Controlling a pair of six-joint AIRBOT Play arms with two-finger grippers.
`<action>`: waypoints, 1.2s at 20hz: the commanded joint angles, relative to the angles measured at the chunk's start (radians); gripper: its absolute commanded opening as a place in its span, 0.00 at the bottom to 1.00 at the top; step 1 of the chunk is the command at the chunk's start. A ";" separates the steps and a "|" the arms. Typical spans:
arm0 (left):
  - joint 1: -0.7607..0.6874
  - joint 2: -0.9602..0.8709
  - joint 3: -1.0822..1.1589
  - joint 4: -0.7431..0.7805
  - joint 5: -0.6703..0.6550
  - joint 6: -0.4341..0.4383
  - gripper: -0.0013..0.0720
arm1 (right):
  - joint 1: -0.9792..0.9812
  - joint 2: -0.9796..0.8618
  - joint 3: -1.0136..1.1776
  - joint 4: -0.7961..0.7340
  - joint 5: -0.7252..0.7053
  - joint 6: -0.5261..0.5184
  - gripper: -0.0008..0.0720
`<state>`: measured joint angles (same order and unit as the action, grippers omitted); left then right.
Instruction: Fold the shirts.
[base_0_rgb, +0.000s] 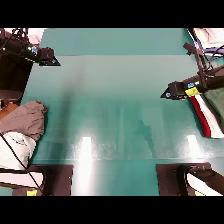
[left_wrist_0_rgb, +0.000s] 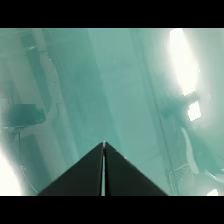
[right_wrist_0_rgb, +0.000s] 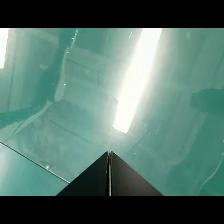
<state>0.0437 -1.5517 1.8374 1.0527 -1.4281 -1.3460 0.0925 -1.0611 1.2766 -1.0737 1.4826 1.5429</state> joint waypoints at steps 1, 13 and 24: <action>0.000 0.000 0.000 0.000 0.001 0.000 0.05 | 0.001 0.001 0.000 0.001 -0.016 0.000 0.04; 0.000 0.000 0.000 0.000 0.012 0.000 0.05 | 0.001 0.001 0.000 0.001 -0.013 0.000 0.04; 0.003 0.114 -0.023 0.283 -0.096 -0.062 0.05 | 0.001 0.001 0.000 -0.003 -0.010 0.000 0.04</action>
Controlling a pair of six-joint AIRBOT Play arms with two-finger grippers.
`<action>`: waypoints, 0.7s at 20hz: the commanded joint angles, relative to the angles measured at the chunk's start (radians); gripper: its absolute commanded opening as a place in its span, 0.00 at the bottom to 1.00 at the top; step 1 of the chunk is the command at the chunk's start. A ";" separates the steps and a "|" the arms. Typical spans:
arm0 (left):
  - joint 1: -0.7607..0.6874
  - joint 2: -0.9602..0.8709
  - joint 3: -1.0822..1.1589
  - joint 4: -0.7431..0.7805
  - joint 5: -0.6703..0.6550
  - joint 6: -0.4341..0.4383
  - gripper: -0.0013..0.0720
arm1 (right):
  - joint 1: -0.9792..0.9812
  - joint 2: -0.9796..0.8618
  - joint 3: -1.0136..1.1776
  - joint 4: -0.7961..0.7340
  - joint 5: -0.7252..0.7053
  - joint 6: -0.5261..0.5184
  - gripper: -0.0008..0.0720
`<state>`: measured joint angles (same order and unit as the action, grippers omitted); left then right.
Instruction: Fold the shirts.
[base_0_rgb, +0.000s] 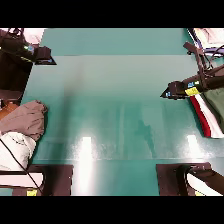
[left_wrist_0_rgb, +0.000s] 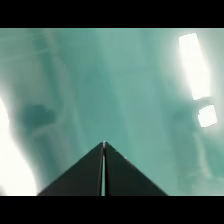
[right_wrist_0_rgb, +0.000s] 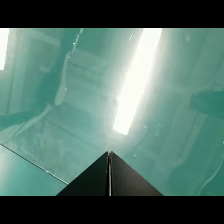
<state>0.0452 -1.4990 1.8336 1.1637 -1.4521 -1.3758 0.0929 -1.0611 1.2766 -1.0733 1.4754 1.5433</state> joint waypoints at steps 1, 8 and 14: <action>0.001 0.101 -0.056 0.237 -0.092 -0.039 0.05 | 0.000 0.001 0.000 -0.003 -0.003 -0.001 0.04; 0.001 0.327 -0.621 0.615 0.054 -0.173 0.06 | 0.001 0.001 0.000 -0.003 -0.003 -0.001 0.04; 0.001 0.327 -0.921 0.709 0.249 -0.267 0.83 | 0.001 0.001 0.000 -0.003 0.002 -0.001 0.04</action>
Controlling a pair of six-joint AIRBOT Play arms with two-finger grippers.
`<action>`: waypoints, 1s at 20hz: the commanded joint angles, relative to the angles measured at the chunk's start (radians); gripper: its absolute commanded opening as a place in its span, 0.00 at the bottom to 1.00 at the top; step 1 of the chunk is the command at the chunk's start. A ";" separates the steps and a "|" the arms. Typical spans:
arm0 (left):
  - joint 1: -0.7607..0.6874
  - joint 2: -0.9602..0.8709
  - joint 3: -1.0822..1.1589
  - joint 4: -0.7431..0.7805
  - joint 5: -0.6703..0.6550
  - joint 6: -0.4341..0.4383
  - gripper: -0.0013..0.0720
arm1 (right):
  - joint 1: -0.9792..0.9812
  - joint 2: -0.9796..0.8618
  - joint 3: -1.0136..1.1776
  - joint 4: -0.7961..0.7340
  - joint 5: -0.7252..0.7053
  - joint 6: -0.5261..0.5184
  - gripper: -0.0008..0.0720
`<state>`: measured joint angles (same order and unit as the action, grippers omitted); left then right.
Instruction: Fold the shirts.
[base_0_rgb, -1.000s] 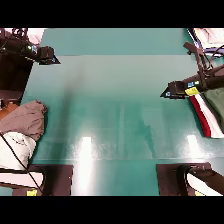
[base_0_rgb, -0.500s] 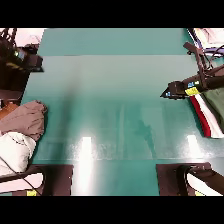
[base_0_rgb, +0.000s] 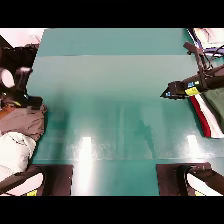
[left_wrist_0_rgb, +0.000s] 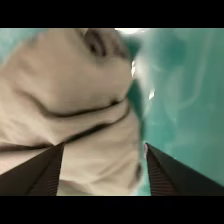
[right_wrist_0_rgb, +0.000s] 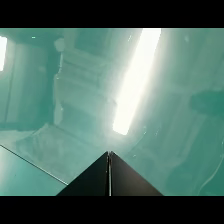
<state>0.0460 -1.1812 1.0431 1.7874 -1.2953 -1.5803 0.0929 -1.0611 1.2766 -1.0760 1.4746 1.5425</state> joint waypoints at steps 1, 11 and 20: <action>0.000 0.010 -0.159 0.095 0.113 -0.072 0.83 | 0.001 0.001 0.000 0.000 0.002 0.000 0.04; -0.003 0.066 0.057 0.028 0.053 -0.061 0.05 | 0.000 0.000 0.017 0.002 -0.036 0.000 0.04; -0.003 0.200 0.726 -1.040 -0.130 0.285 0.05 | 0.000 0.000 0.280 0.001 -0.197 0.000 0.04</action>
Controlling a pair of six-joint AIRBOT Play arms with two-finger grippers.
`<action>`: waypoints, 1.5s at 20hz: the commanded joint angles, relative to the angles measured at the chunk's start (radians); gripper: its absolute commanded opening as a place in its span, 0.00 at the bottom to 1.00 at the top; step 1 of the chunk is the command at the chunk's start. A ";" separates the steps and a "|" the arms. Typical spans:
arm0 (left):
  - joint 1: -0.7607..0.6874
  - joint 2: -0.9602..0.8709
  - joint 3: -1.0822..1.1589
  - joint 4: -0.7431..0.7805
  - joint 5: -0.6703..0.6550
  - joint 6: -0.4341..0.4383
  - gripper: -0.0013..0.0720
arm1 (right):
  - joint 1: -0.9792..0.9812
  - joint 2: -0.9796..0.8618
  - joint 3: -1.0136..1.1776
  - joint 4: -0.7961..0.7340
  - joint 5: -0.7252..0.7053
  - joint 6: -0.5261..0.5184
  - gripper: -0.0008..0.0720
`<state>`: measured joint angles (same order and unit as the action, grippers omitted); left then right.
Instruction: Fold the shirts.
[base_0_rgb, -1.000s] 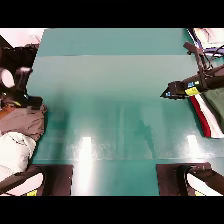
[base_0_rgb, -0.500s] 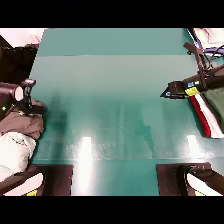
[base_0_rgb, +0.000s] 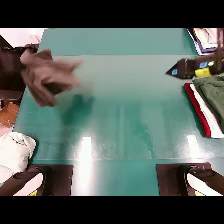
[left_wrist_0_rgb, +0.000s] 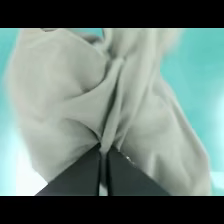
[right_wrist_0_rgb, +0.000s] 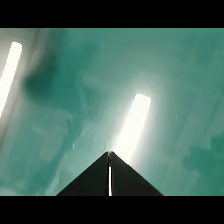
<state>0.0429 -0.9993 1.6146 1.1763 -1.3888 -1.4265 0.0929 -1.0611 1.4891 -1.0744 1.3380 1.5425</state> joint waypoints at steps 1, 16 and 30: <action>-0.013 0.018 0.171 -0.488 -0.023 0.153 0.05 | 0.000 0.000 0.087 -0.001 -0.066 0.000 0.04; -0.465 -0.580 0.174 -0.287 0.184 0.188 0.81 | 0.000 0.000 0.137 -0.002 -0.026 0.001 0.04; -0.036 -0.453 -0.317 -0.212 -0.021 0.206 0.86 | 0.001 0.000 0.137 -0.026 0.045 0.001 0.04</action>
<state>-0.0624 -1.4715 1.4956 0.9581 -1.4757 -1.2671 0.0929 -1.0611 1.6245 -1.1004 1.3758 1.5429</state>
